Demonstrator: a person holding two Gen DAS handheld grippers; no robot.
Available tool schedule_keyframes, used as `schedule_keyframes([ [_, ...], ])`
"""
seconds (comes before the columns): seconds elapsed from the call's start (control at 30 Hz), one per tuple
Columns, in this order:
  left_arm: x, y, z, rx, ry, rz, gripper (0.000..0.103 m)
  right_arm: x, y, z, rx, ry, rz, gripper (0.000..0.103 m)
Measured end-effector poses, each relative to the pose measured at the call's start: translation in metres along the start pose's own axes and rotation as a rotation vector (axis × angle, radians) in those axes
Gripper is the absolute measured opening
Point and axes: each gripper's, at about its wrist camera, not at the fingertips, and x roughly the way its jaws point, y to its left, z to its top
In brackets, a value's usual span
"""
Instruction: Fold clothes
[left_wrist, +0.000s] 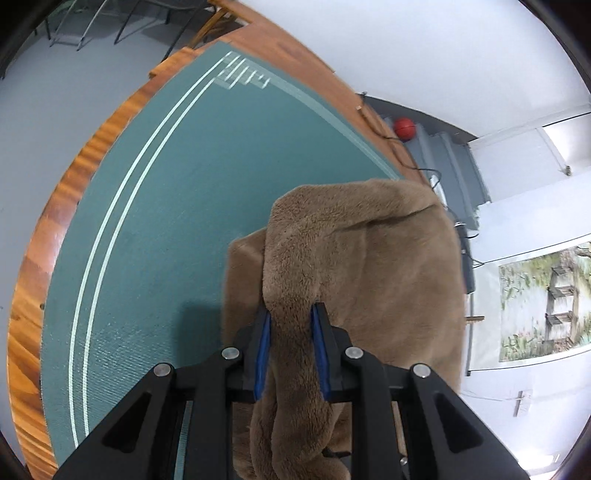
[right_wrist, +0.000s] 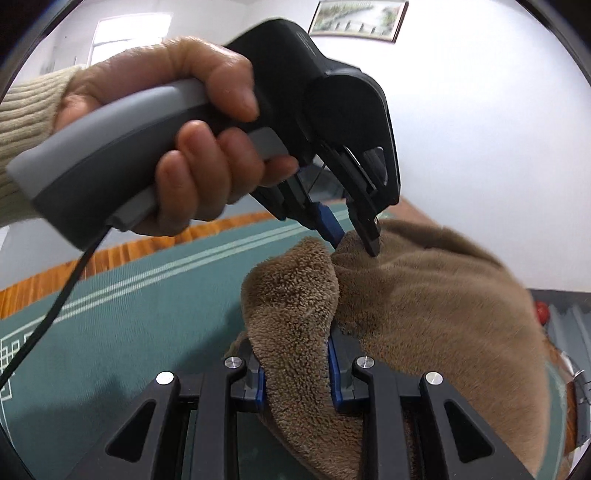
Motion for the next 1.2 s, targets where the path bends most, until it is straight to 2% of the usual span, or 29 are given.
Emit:
schedule_keyframes([
  [0.17,0.005,0.002,-0.001,0.008,0.002,0.01,0.024,0.007,0.0,-0.002,-0.012,0.017,0.014,0.03],
  [0.23,0.004,-0.002,-0.002,0.024,0.003,0.026,0.026,0.006,-0.002,-0.001,-0.015,0.027,0.048,0.039],
  [0.27,0.003,-0.005,-0.002,0.034,0.004,0.039,0.028,0.005,-0.003,0.0,-0.016,0.033,0.075,0.053],
  [0.3,0.001,-0.008,-0.003,0.043,0.002,0.056,0.029,0.002,-0.004,0.001,-0.016,0.038,0.102,0.058],
  [0.47,-0.02,-0.023,-0.008,0.077,-0.061,0.121,0.03,-0.057,-0.029,0.004,0.059,-0.051,0.144,0.058],
  [0.57,-0.04,-0.042,-0.025,0.121,-0.115,0.102,0.03,-0.099,-0.063,-0.005,0.164,-0.112,0.08,0.058],
  [0.7,-0.054,-0.072,-0.053,0.182,-0.165,0.051,0.047,-0.116,-0.105,-0.01,0.274,-0.112,-0.048,0.058],
  [0.8,-0.041,-0.082,-0.074,0.22,-0.166,0.073,0.048,-0.094,-0.12,-0.013,0.281,-0.045,-0.034,0.058],
  [0.93,-0.004,-0.07,-0.088,0.191,-0.096,0.147,0.048,-0.062,-0.124,-0.032,0.29,0.05,-0.007,0.058],
  [1.2,0.009,-0.067,-0.094,0.237,-0.145,0.178,0.047,-0.019,-0.127,-0.063,0.338,0.081,0.053,0.06],
])
